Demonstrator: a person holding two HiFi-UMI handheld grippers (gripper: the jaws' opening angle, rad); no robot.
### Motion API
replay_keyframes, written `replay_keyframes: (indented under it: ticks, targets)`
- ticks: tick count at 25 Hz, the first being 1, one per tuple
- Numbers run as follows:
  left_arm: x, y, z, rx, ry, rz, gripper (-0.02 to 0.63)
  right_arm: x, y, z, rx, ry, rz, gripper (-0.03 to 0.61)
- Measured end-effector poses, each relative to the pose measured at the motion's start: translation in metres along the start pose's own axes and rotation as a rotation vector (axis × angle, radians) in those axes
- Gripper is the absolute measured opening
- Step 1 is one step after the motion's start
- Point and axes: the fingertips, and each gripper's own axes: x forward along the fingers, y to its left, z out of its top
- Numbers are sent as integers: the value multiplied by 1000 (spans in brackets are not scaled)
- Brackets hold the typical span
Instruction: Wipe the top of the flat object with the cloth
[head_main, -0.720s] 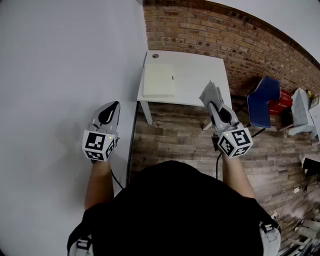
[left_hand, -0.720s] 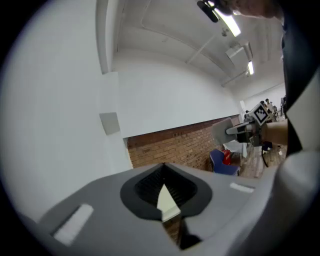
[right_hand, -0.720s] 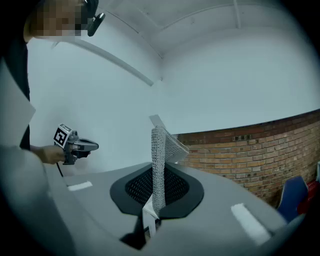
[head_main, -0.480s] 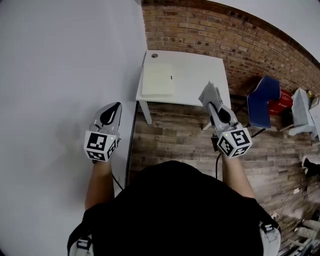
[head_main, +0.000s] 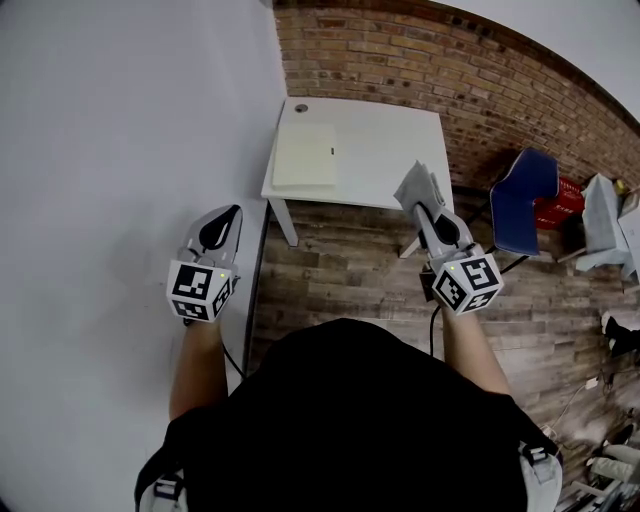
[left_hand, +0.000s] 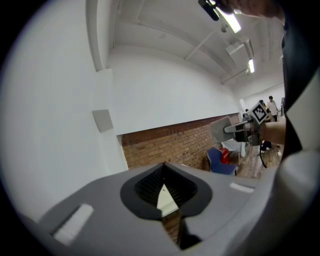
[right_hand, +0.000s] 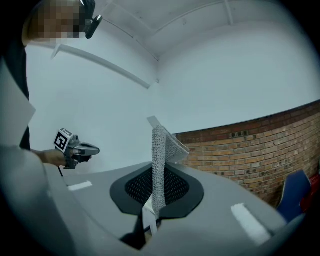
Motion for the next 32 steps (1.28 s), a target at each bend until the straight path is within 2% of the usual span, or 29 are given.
replay_keyframes:
  ticks: [16, 32]
  targets:
    - [29, -34, 4, -10, 20, -1, 2, -9, -41, -7, 16, 8, 10, 9]
    - [49, -36, -17, -20, 23, -32, 2, -3, -48, -18, -1, 19, -9, 9]
